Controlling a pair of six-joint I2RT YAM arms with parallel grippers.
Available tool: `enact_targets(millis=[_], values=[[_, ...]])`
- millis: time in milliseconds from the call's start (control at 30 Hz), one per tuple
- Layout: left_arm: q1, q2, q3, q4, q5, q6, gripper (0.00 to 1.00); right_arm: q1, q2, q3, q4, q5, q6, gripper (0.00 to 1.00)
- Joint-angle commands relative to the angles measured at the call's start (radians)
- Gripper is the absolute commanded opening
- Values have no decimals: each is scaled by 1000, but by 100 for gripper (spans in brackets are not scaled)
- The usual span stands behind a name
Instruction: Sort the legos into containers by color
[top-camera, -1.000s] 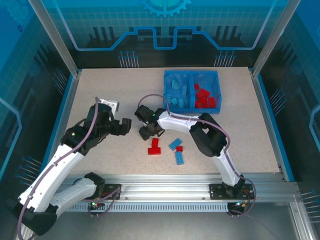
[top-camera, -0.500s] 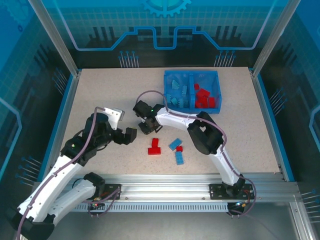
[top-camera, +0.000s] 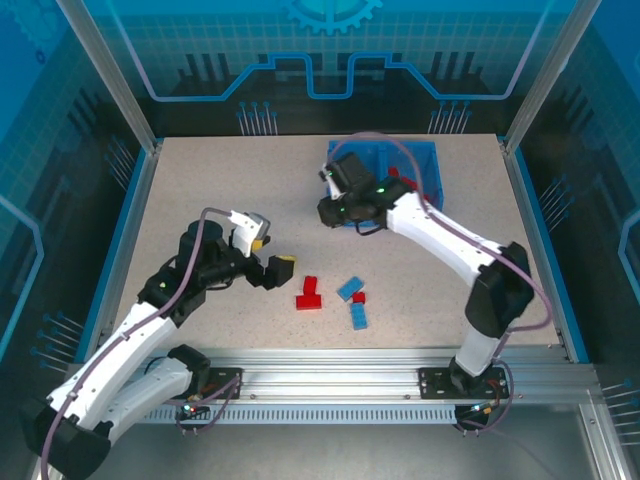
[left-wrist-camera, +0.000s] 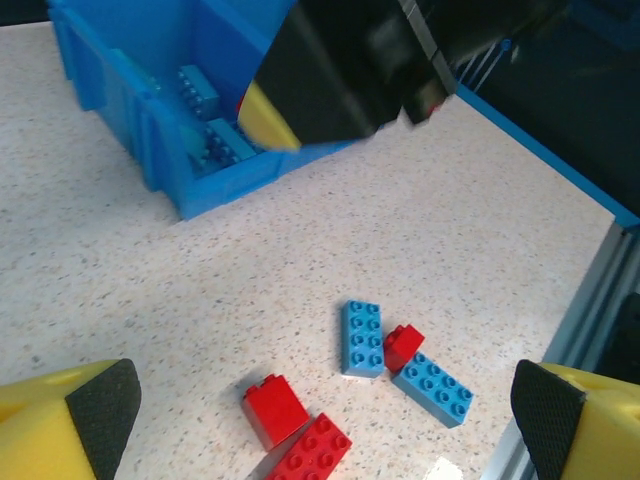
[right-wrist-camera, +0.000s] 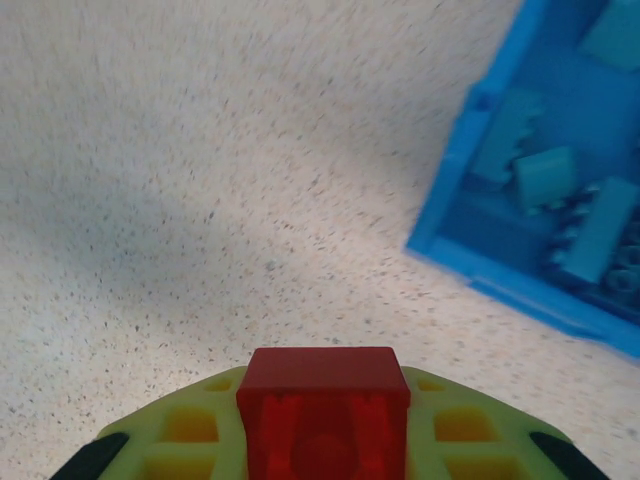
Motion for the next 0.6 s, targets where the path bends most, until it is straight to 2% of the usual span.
enact_targets(millis=[0, 133, 233, 400, 567], values=[[-20, 27, 2, 98, 71, 17, 99, -68, -73, -40, -18, 21, 10, 24], [-59, 71, 38, 93, 57, 38, 99, -196, -112, -61, -17, 24, 9, 24], [-87, 90, 46, 91, 32, 43, 99, -307, -82, -66, 5, 23, -1, 25], [-118, 104, 49, 80, -12, 30, 99, -457, 93, 14, 3, 18, -4, 25], [-129, 119, 57, 40, -62, 1, 99, -519, 331, 220, -67, 14, -10, 26]])
